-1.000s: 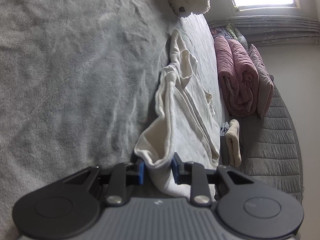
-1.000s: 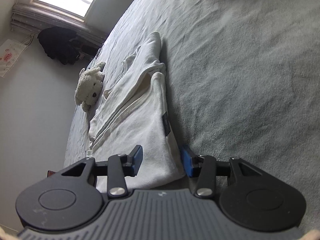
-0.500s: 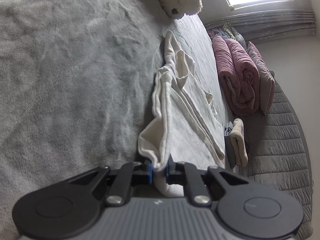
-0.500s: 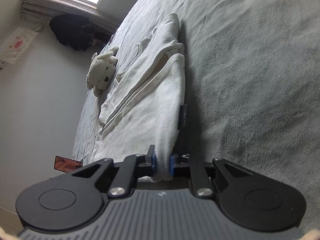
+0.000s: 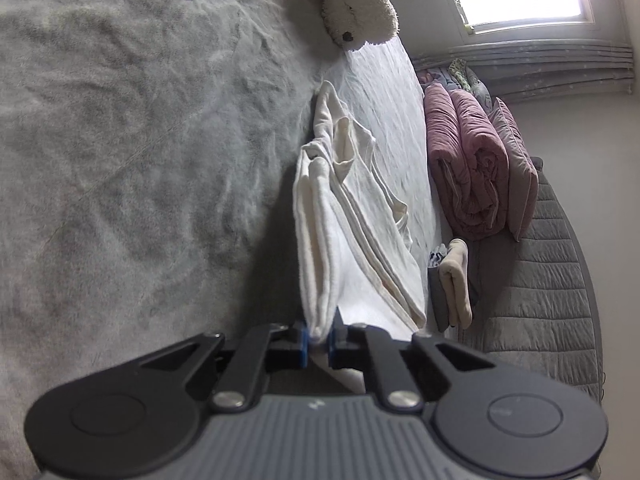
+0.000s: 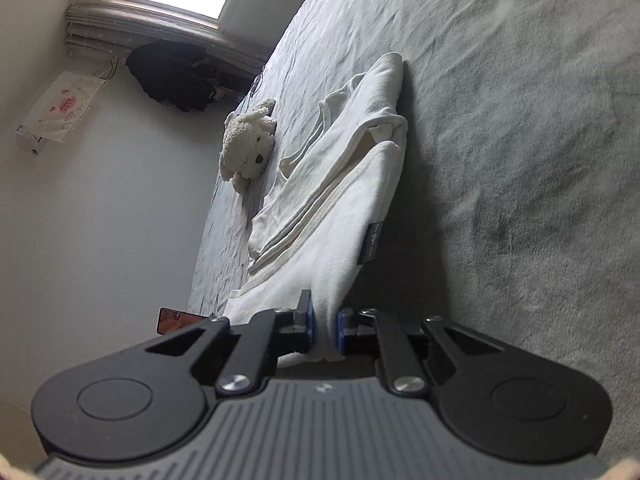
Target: Fold clothes
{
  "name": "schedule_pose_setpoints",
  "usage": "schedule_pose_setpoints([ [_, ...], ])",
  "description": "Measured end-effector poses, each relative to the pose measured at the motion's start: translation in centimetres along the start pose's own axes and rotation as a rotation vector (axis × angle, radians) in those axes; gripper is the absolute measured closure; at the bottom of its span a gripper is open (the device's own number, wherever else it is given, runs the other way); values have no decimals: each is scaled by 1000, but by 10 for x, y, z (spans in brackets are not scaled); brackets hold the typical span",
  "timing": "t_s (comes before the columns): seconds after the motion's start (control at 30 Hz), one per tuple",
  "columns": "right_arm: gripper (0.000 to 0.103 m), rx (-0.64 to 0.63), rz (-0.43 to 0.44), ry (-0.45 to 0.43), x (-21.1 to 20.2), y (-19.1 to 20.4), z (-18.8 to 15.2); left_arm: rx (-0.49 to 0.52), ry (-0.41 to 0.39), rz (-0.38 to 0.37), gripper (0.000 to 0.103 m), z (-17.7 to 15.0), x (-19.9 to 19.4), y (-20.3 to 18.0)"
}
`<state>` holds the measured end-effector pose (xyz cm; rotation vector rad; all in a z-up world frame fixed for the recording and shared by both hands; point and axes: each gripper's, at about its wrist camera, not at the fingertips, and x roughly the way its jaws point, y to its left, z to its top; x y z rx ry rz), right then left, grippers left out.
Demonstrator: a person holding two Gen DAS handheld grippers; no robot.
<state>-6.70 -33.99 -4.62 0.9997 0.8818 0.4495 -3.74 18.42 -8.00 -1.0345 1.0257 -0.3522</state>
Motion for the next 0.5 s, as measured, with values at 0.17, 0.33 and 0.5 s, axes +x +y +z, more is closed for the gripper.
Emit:
schedule_pose_setpoints([
  [0.17, 89, 29, -29, 10, -21, 3, -17, -27, 67, -2, 95, -23, -19, 3],
  [0.33, 87, 79, -29, 1, -27, 4, -17, -31, 81, -16, 95, -26, -22, 4],
  [0.5, 87, 133, 2, -15, -26, 6, -5, -79, 79, -34, 95, -18, -18, 5],
])
